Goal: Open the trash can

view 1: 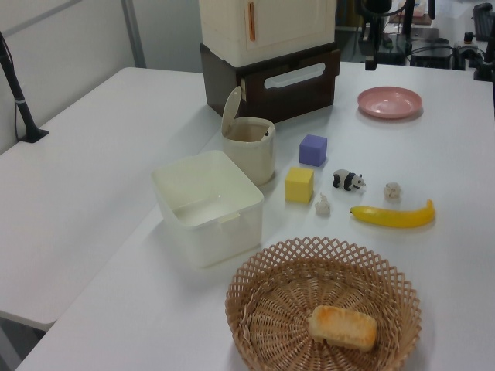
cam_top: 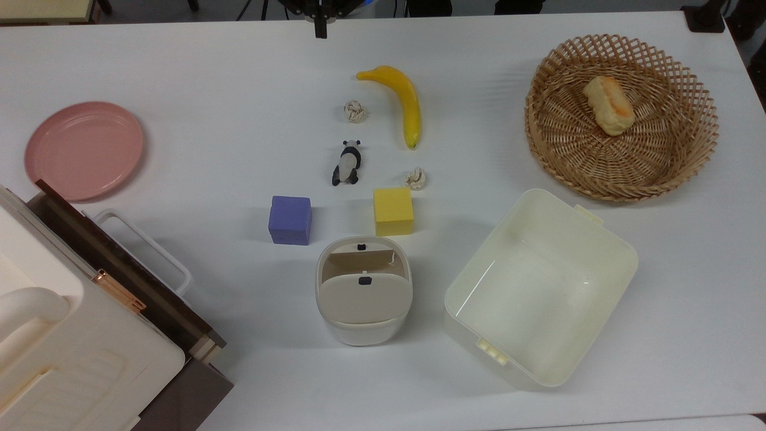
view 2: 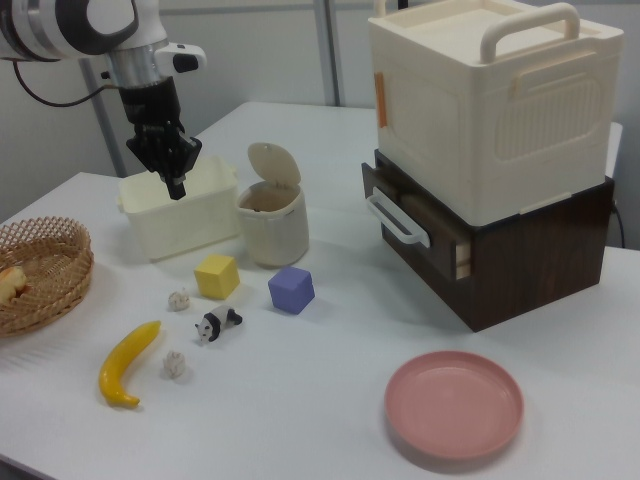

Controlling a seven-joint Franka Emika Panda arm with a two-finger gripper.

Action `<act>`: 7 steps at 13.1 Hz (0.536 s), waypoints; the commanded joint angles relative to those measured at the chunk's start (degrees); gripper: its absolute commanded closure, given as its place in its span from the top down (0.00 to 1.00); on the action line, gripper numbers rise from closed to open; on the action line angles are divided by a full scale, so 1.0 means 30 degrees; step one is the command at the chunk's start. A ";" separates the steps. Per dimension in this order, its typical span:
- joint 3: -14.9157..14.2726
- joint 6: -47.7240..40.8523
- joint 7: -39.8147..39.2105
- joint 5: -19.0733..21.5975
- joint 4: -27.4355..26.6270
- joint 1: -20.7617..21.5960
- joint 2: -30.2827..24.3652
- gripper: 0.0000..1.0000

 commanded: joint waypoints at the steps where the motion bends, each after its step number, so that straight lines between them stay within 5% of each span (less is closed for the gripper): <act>1: 0.0022 0.0053 -0.0067 -0.0283 -0.0357 0.0072 -0.0341 0.21; 3: 0.0022 0.0053 -0.0038 -0.0283 -0.0328 0.0072 -0.0341 0.86; 4: 0.0022 0.0053 0.0107 -0.0312 -0.0328 0.0130 -0.0341 1.00; 7: 0.0022 0.0053 0.0138 -0.0459 -0.0357 0.0189 -0.0341 1.00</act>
